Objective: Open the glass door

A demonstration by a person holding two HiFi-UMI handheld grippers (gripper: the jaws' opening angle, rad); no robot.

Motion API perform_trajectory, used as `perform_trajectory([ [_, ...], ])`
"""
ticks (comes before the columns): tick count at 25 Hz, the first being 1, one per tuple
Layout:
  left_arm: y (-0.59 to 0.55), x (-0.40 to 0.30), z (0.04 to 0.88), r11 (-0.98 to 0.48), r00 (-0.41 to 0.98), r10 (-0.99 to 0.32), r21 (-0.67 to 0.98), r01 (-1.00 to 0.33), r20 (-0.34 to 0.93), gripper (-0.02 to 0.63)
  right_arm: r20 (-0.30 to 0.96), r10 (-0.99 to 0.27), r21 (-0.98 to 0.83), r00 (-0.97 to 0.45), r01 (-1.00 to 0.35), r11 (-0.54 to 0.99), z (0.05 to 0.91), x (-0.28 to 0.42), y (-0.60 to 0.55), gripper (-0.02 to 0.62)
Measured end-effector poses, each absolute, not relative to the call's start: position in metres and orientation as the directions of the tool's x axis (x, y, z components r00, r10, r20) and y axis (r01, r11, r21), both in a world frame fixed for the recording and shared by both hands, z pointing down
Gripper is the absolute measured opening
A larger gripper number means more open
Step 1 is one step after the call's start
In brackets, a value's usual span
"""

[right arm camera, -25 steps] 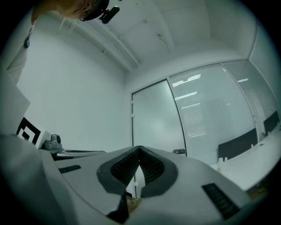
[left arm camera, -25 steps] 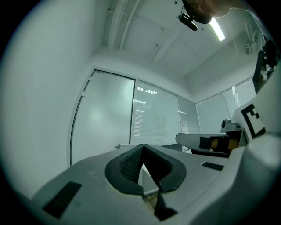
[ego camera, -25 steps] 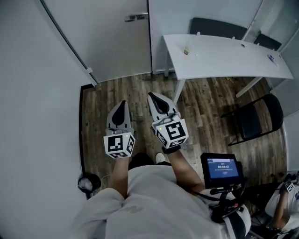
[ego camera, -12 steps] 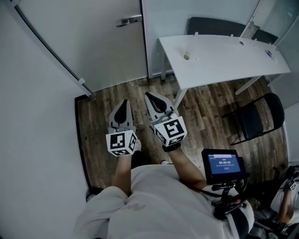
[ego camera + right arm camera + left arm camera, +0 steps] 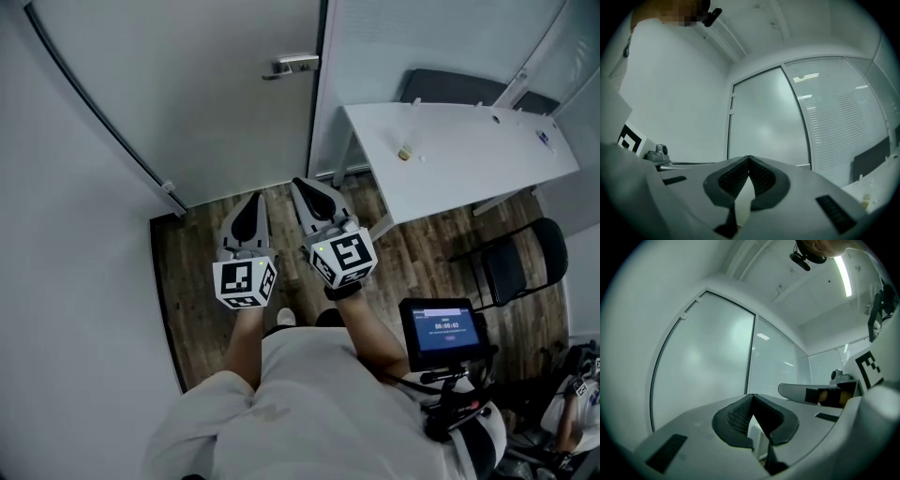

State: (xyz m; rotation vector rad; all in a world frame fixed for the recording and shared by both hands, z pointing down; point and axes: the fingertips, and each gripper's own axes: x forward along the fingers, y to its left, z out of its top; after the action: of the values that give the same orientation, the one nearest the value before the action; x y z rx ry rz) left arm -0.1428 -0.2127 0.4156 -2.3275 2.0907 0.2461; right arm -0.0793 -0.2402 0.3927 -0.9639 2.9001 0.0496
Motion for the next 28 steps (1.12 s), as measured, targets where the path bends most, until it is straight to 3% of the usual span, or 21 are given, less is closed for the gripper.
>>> perform_trajectory([
  [7,-0.292,-0.164,0.427,-0.136,0.124,-0.987,0.123,-0.983,-0.098,0.003,-0.060,-0.621,0.006,-0.781,-0.623,0.782,0.402,-0.096,-0.317,0.003],
  [18,-0.441,-0.145,0.396,-0.120,0.111,-0.982,0.048,-0.992,-0.151,0.003,-0.164,-0.587,0.028,-0.792,-0.599,0.800,0.368,-0.081,-0.470,0.003],
  [28,-0.533,-0.127,0.421,-0.087,0.086,-0.995,0.017,-0.996,-0.048,0.003,-0.129,-0.561,-0.063,-0.818,-0.557,0.828,0.397,-0.066,-0.568,0.003],
])
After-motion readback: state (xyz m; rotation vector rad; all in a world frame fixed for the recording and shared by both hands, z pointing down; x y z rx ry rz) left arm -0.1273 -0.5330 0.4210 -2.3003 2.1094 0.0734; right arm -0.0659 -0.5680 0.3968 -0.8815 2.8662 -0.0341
